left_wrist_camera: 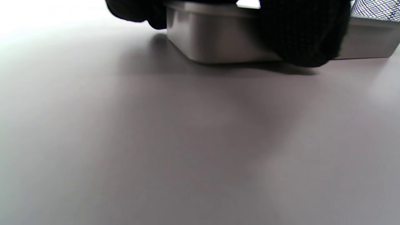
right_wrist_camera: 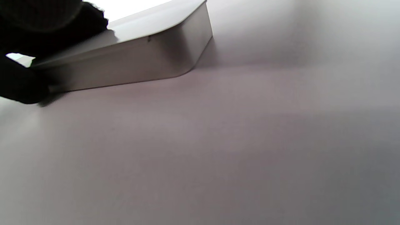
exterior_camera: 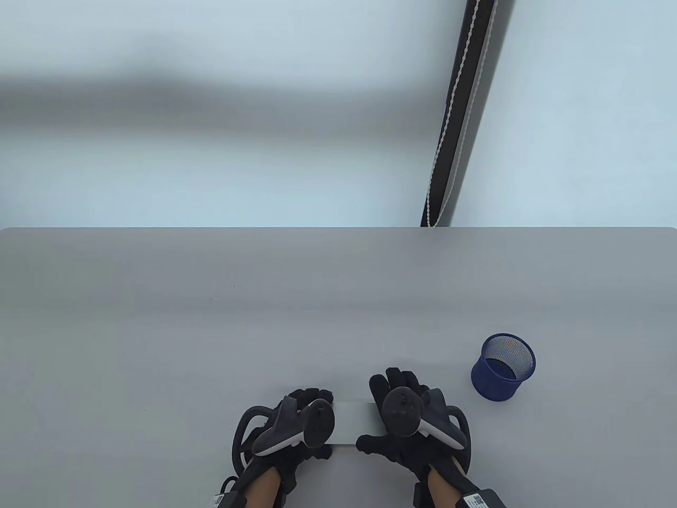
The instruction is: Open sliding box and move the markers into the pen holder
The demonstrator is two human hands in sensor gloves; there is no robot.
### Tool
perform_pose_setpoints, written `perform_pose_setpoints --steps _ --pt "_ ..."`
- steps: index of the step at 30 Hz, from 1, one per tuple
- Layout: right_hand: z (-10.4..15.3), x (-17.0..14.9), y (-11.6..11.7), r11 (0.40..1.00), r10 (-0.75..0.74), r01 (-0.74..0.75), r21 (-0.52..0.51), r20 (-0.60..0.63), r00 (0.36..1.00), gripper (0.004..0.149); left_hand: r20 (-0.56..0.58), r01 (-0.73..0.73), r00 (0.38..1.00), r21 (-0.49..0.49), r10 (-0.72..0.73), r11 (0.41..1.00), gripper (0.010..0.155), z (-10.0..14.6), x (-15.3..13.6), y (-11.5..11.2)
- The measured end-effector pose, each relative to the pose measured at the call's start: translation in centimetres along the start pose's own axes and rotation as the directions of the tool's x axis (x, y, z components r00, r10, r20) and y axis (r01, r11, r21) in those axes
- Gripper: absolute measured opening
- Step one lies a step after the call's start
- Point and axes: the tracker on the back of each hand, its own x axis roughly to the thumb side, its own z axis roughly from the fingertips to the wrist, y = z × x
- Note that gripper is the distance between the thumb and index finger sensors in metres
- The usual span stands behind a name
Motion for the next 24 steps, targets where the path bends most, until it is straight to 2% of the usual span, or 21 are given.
perform_pose_setpoints --steps 3,7,14,18,24 --pt "-0.3 0.0 0.6 0.996 0.032 -0.033 0.084 0.010 0.999 0.097 -0.002 0.000 1.000 0.002 0.000 1.000 0.072 0.0 0.0 0.0" --pt "-0.6 0.0 1.1 0.992 0.065 -0.065 0.110 0.004 0.998 0.089 -0.003 0.000 1.000 0.003 0.000 1.000 0.072 0.0 0.0 0.0" --pt "-0.8 0.2 1.4 0.994 0.091 -0.090 0.056 -0.007 0.996 0.072 -0.004 -0.005 1.000 0.003 0.005 1.000 0.072 -0.1 -0.1 -0.1" --pt "-1.0 0.4 1.4 0.991 0.134 -0.134 -0.003 -0.010 0.991 0.070 -0.002 -0.003 1.000 0.000 0.003 1.000 0.072 -0.2 -0.1 -0.1" --pt "-1.3 -0.1 1.3 0.995 0.099 -0.099 0.004 0.000 0.995 0.069 -0.001 0.034 0.999 0.000 -0.034 0.999 0.073 -0.2 0.2 0.0"
